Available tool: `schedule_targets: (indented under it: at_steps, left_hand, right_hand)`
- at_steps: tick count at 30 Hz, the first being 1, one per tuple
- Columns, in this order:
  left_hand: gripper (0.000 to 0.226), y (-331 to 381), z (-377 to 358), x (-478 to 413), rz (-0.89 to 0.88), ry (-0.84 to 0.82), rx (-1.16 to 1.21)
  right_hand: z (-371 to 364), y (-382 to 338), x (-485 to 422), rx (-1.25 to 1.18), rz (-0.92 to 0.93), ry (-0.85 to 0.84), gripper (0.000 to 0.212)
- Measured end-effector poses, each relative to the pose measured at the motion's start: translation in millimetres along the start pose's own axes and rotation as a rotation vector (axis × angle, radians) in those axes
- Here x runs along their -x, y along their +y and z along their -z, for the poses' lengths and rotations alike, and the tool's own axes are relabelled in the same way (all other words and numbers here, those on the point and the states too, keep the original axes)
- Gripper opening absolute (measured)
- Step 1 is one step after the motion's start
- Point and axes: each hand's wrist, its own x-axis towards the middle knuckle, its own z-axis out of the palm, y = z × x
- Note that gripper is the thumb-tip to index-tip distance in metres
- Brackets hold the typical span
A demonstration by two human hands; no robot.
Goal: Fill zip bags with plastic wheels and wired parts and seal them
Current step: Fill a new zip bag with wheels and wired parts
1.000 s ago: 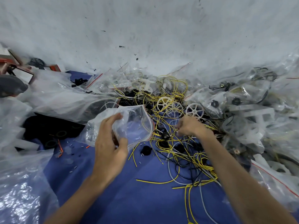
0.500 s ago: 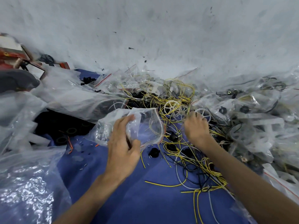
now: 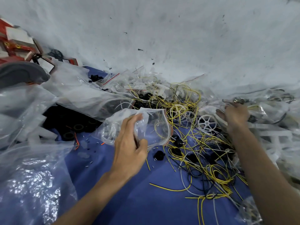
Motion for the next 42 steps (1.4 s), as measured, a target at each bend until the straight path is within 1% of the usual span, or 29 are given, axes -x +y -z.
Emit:
schedule_targets:
  at_steps: [1, 2, 3, 4, 5, 6, 7, 9, 13, 17, 19, 20, 21, 22, 23, 24, 26, 27, 29, 31, 33, 34, 36, 37, 40, 41, 42]
  left_hand:
    - [0.052, -0.8, -0.4, 0.8, 0.006, -0.001, 0.004]
    - [0.052, -1.6, -0.4, 1.4, 0.005, -0.004, 0.001]
    - [0.052, -2.1, -1.0, 1.7, 0.004, -0.008, -0.004]
    - [0.052, -2.4, -1.2, 2.3, 0.002, -0.012, -0.01]
    - [0.052, -2.5, -1.1, 2.7, 0.001, -0.016, -0.016]
    - [0.052, -3.1, -1.3, 2.3, 0.0, -0.019, -0.021]
    - [0.052, -2.8, -1.3, 2.4, 0.002, -0.022, -0.022]
    - [0.052, -3.6, -0.6, 2.3, 0.004, -0.027, -0.02]
    - [0.054, -7.2, 1.2, 0.1, 0.034, -0.022, -0.013]
    - [0.056, -7.4, 0.5, 0.2, 0.044, -0.003, -0.001]
    - [0.057, -7.0, 0.3, 0.0, 0.049, -0.005, -0.002]
    - [0.057, -7.6, 0.9, -0.3, 0.046, -0.005, -0.009]
    - [0.057, -8.0, 0.6, -1.0, 0.04, -0.005, -0.015]
    - [0.057, -8.9, 1.0, -1.6, 0.034, -0.003, -0.022]
    - [0.056, -9.6, 0.9, -2.4, 0.029, 0.001, -0.026]
    - [0.055, -10.7, 1.5, -3.1, 0.026, 0.005, -0.024]
    - [0.054, -11.6, 2.9, -4.2, 0.018, 0.017, -0.016]
    - [0.054, -12.0, 4.1, -4.5, 0.009, 0.023, -0.011]
    - [0.054, -12.3, 6.5, -5.9, 0.002, 0.027, 0.011]
    - [0.054, -13.7, 8.6, -8.0, 0.02, 0.034, 0.029]
    - [0.055, -14.8, 9.2, -8.4, 0.017, 0.042, 0.037]
    - [0.056, -15.1, 9.6, -8.1, 0.01, 0.041, 0.037]
    - [0.057, -15.1, 9.9, -8.1, 0.014, 0.034, 0.033]
    - [0.057, -15.7, 10.7, -8.1, 0.024, 0.029, 0.027]
    - [0.057, -17.3, 11.0, -9.1, 0.053, 0.031, 0.019]
    - [0.057, -17.3, 10.8, -8.9, 0.052, 0.04, 0.021]
    - [0.058, -17.2, 10.5, -8.9, 0.046, 0.051, 0.027]
  right_hand:
    - [0.9, 3.3, 1.3, 0.234, 0.089, 0.079, 0.033]
    - [-0.6, 8.4, 3.6, 0.505, 0.207, 0.073, 0.028]
    - [-3.9, 13.9, 7.6, 0.734, 0.298, -0.051, 0.022]
    - [-9.7, 19.3, 12.9, 0.891, 0.324, -0.252, 0.016]
    - [-16.6, 24.5, 17.3, 0.985, 0.296, -0.455, 0.015]
    - [-24.7, 28.3, 18.6, 1.003, 0.257, -0.582, 0.023]
    - [-31.3, 31.2, 16.7, 1.007, 0.255, -0.613, 0.031]
    - [-46.0, 37.7, 14.7, 1.004, 0.294, -0.587, 0.038]
    - [-77.9, 56.0, 31.3, 1.085, 0.258, -0.749, 0.043]
    - [-93.3, 67.8, 49.7, 1.09, 0.313, -0.7, 0.042]
    - [-93.0, 61.7, 52.6, 1.182, 0.269, -0.697, 0.047]
    - [-92.2, 54.9, 54.6, 1.238, 0.267, -0.662, 0.051]
    - [-91.3, 46.1, 57.7, 1.254, 0.31, -0.624, 0.056]
    - [-92.7, 37.4, 62.7, 1.22, 0.385, -0.625, 0.061]
    - [-95.3, 29.5, 68.6, 1.163, 0.455, -0.669, 0.064]
    - [-98.7, 23.3, 77.0, 1.133, 0.499, -0.756, 0.064]
    - [-104.2, 22.1, 96.4, 1.196, 0.536, -0.946, 0.055]
    - [-106.9, 26.4, 106.1, 1.239, 0.588, -0.976, 0.053]
    - [-110.9, 35.7, 125.2, 1.256, 0.78, -0.903, 0.05]
    - [-117.4, 42.5, 142.8, 1.197, 0.974, -0.82, 0.044]
    - [-119.6, 45.4, 150.0, 1.107, 1.076, -0.85, 0.037]
    - [-117.4, 44.6, 149.5, 1.067, 1.063, -0.906, 0.036]
    - [-106.1, 39.0, 138.4, 0.99, 0.944, -1.029, 0.033]
    - [-100.3, 34.8, 129.9, 0.954, 0.887, -1.06, 0.031]
    - [-80.6, 21.7, 93.9, 0.737, 0.672, -0.999, 0.035]
    - [-72.0, 20.2, 81.2, 0.73, 0.609, -1.001, 0.036]
    - [-63.6, 20.5, 70.3, 0.8, 0.565, -1.031, 0.036]
